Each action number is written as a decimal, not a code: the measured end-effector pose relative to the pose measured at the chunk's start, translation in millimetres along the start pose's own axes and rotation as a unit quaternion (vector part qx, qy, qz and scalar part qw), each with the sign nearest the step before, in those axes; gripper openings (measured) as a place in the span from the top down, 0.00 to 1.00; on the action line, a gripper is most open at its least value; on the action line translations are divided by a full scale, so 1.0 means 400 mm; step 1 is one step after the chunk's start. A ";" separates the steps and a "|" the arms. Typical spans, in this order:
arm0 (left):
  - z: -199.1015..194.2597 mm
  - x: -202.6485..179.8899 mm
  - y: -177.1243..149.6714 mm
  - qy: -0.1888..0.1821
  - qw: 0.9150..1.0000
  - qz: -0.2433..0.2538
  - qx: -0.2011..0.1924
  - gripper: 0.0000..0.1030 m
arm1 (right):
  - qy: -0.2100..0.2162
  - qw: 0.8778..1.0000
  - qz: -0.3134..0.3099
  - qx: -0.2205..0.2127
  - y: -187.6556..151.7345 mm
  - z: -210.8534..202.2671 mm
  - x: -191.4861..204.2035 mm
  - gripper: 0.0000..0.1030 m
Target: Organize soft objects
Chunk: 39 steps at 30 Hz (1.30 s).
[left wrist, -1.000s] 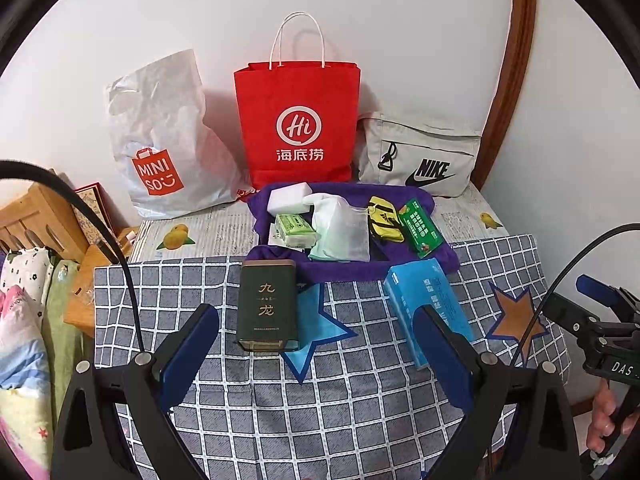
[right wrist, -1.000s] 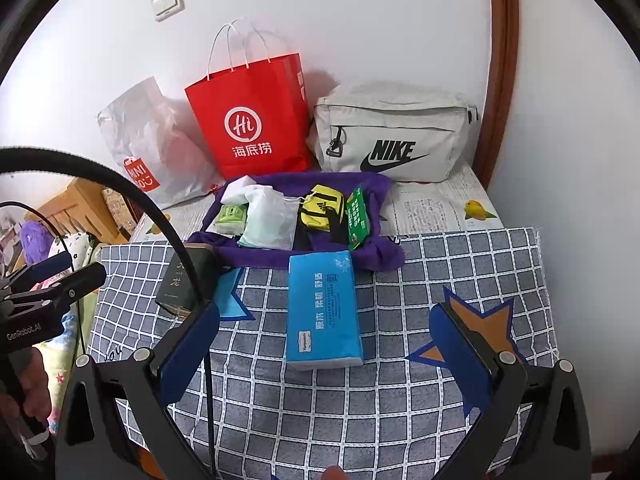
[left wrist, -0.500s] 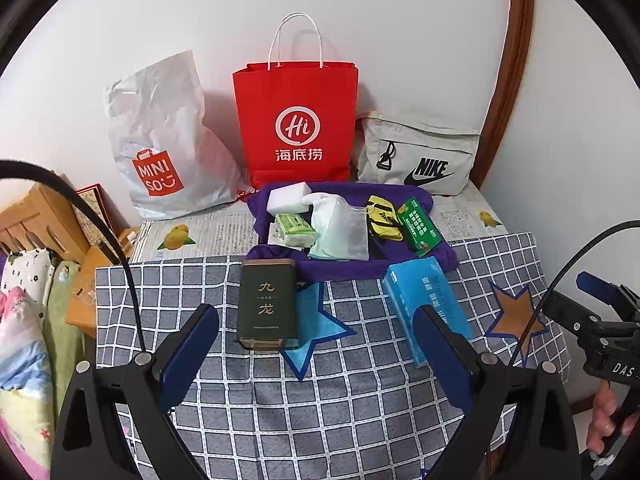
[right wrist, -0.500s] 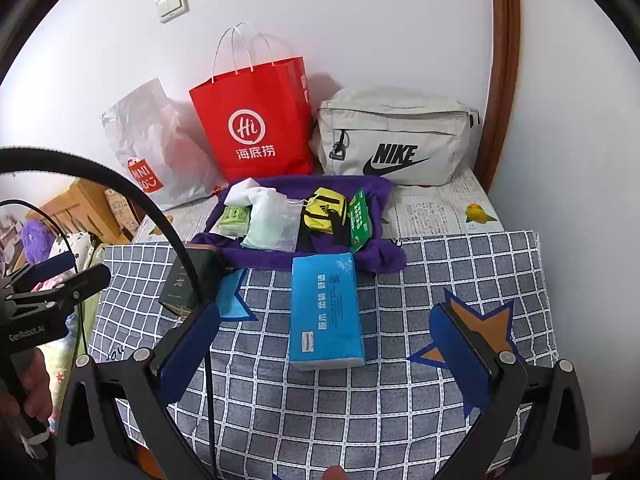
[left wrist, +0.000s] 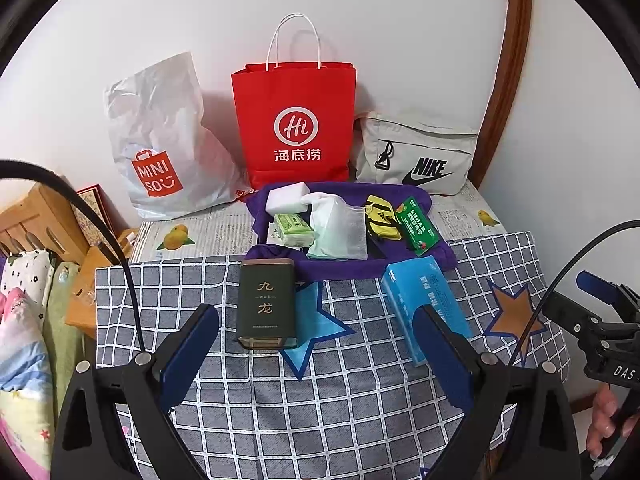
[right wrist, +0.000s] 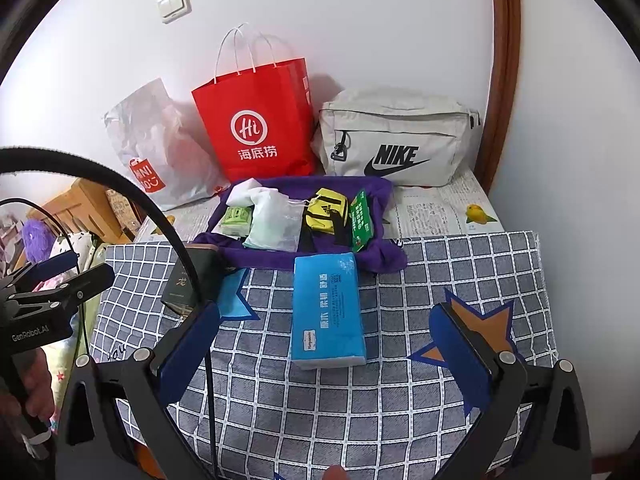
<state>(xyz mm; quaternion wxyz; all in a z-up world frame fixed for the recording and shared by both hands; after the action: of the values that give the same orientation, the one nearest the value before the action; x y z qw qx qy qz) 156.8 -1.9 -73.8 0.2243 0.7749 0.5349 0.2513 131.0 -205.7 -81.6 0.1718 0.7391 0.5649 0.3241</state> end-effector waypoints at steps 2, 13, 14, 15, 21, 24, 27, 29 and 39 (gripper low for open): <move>-0.001 -0.001 0.000 -0.001 1.000 0.000 0.001 0.05 | 0.000 1.000 -0.001 0.000 -0.001 -0.003 0.000 0.00; -0.006 0.001 0.002 0.003 1.000 -0.001 0.002 0.05 | 0.002 1.000 -0.001 0.000 -0.005 -0.006 0.005 0.00; -0.007 0.001 0.002 0.003 1.000 0.000 0.002 0.05 | 0.002 1.000 -0.001 -0.001 -0.005 -0.007 0.005 0.00; -0.006 0.001 0.001 0.003 1.000 0.000 0.002 0.05 | 0.002 1.000 -0.002 -0.001 -0.005 -0.008 0.005 0.00; -0.006 0.002 0.000 0.004 1.000 -0.001 0.002 0.05 | 0.003 1.000 -0.005 0.002 -0.005 -0.004 0.009 0.00; -0.007 0.002 -0.001 0.005 1.000 0.000 0.002 0.05 | 0.003 1.000 -0.006 0.002 -0.006 -0.003 0.009 0.00; -0.007 0.002 -0.002 0.005 1.000 0.000 0.002 0.05 | 0.003 1.000 -0.006 0.003 -0.007 -0.003 0.008 0.00; -0.007 0.002 -0.002 0.005 1.000 -0.001 0.002 0.05 | 0.003 1.000 -0.006 0.002 -0.006 -0.002 0.008 0.00; -0.007 0.001 -0.002 0.005 1.000 -0.001 0.002 0.05 | 0.003 1.000 -0.006 0.002 -0.006 -0.003 0.008 0.00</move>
<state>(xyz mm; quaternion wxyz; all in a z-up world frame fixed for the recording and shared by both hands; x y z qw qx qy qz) 154.6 -1.1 -72.0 0.2205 0.7731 0.5376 0.2544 129.0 -202.1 -81.5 0.1707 0.7348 0.5706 0.3246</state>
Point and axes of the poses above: each gripper's, at about its wrist camera, not at the fingertips, and z roughly the way its jaws point, x to its left, y to its top, the point moved 8 cm from there along z, roughly the way its jaws point, and after that the axes turned 15 degrees about z, right-handed, at the moved point
